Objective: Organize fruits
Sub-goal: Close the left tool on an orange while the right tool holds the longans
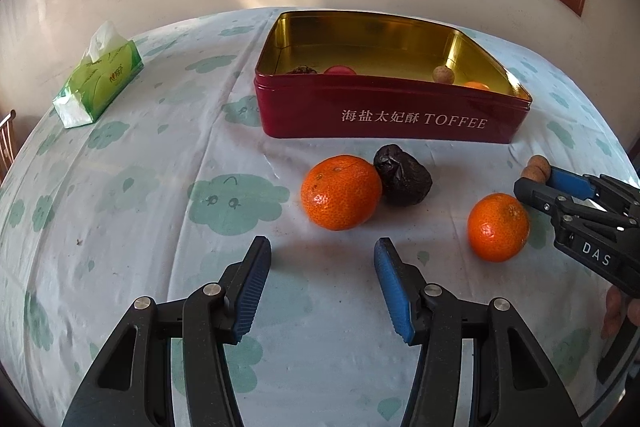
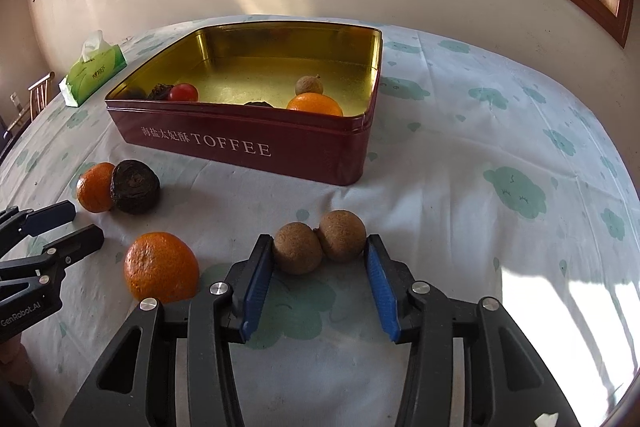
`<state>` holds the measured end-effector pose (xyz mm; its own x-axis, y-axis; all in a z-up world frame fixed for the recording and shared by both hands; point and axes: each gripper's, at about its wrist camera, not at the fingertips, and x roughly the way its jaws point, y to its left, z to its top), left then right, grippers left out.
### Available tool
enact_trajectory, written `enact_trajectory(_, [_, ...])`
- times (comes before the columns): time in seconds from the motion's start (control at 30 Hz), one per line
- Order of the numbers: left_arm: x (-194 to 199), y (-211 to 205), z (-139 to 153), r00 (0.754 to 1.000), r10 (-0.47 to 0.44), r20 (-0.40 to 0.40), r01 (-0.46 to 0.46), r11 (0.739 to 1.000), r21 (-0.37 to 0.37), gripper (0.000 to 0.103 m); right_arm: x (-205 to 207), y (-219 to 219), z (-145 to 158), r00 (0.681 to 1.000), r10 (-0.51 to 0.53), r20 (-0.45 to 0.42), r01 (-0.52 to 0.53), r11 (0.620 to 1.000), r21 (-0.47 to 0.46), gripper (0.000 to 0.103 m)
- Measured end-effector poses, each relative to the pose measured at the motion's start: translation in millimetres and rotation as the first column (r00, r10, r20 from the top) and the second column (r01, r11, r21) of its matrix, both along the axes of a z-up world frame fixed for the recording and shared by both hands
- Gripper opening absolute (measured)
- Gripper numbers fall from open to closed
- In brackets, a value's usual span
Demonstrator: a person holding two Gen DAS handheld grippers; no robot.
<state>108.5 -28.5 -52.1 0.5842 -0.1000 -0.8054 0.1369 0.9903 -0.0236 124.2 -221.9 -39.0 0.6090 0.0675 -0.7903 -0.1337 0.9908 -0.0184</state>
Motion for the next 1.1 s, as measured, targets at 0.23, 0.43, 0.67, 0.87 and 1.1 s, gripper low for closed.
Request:
enact_trajectory(0.23, [10, -9, 2, 1.000, -0.023, 0.014, 0.023, 1.000, 0.000, 0.055, -16, -6, 0, 1.000, -0.025, 0.001, 0.025, 1.000, 0.018, 0.044])
enact_trajectory(0.43, [22, -16, 1, 0.999, -0.046, 0.021, 0.045, 0.999, 0.029, 0.055, -15, -5, 0, 1.000, -0.025, -0.001, 0.025, 1.000, 0.015, 0.044])
enact_trajectory(0.67, [29, -13, -2, 0.998, -0.062, 0.032, 0.062, 0.998, 0.009, 0.054, -15, -6, 0, 1.000, -0.024, -0.001, 0.024, 1.000, 0.012, 0.044])
enact_trajectory(0.87, [29, -12, -2, 0.997, -0.065, 0.036, 0.065, 0.998, -0.001, 0.045, -15, -6, 0, 1.000, -0.024, -0.001, 0.024, 1.000, 0.012, 0.044])
enact_trajectory(1.1, [28, -12, -2, 0.997, -0.063, 0.039, 0.063, 0.998, 0.006, 0.043, -15, -6, 0, 1.000, -0.024, -0.001, 0.024, 1.000, 0.012, 0.044])
